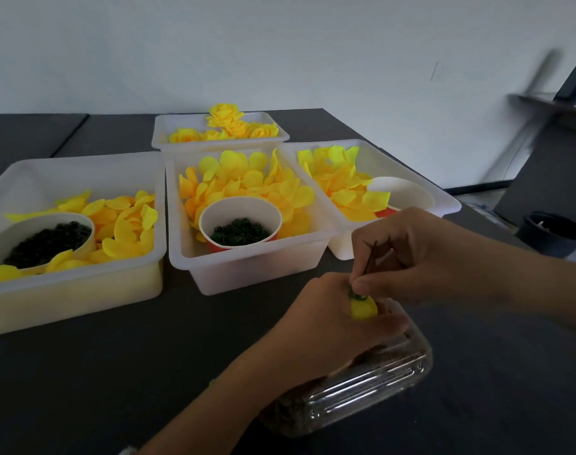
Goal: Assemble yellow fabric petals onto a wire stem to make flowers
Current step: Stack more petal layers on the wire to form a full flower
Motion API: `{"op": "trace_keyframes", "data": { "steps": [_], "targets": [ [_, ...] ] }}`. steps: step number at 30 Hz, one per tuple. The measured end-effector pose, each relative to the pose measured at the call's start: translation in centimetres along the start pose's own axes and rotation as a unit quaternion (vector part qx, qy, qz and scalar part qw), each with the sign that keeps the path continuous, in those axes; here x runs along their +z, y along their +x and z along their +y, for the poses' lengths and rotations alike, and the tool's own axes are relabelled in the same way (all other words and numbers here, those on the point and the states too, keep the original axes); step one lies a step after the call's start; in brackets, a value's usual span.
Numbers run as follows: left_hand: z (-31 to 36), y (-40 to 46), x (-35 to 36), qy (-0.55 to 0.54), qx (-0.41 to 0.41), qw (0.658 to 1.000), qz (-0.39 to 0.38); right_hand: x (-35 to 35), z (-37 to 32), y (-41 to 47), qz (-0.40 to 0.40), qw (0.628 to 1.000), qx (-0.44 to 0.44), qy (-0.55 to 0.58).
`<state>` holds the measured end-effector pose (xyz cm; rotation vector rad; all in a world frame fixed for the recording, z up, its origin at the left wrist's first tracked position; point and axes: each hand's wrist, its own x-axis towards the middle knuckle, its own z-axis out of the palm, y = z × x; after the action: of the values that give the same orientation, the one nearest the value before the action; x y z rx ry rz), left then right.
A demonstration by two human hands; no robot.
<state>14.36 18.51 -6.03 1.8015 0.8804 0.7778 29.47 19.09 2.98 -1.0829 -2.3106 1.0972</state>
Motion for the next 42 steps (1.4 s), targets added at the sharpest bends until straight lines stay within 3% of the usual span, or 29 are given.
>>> {"op": "trace_keyframes", "data": {
  "steps": [3,12,22,26,29,32,34,37,39,42],
  "targets": [
    [-0.1,0.1,-1.3,-0.030,0.004,0.998,-0.055,-0.1,0.3,0.1,-0.007,1.000,0.006,0.022],
    [-0.4,0.3,-1.7,-0.044,0.006,0.994,-0.101,0.1,0.8,0.5,-0.039,0.999,0.032,-0.012],
    [-0.4,0.5,-1.0,-0.005,-0.019,0.998,-0.058,0.4,1.2,0.5,-0.035,0.999,0.009,-0.024],
    [-0.2,0.4,-0.4,0.039,-0.005,0.999,0.000,0.3,1.7,0.8,-0.043,0.999,0.012,-0.017],
    [-0.1,0.3,0.0,0.036,0.005,0.999,0.010,-0.5,1.9,1.5,-0.095,0.995,0.034,0.012],
    [0.0,0.1,0.0,0.049,0.006,0.999,0.016,-3.6,1.4,2.9,-0.240,0.967,0.088,0.005],
    [0.0,0.1,0.0,0.083,-0.005,0.996,0.039,-5.7,1.4,4.7,-0.254,0.961,0.102,-0.031],
    [-0.2,0.1,0.1,0.129,-0.035,0.990,0.048,-6.2,3.0,8.6,-0.029,0.975,0.079,-0.207],
    [-0.4,0.1,0.1,0.133,-0.048,0.988,0.053,-5.0,4.7,11.2,0.041,0.921,0.053,-0.384],
    [-0.3,-0.1,-0.1,0.126,-0.056,0.989,0.056,-3.0,6.6,14.4,0.026,0.832,0.065,-0.551]
  ]
}}
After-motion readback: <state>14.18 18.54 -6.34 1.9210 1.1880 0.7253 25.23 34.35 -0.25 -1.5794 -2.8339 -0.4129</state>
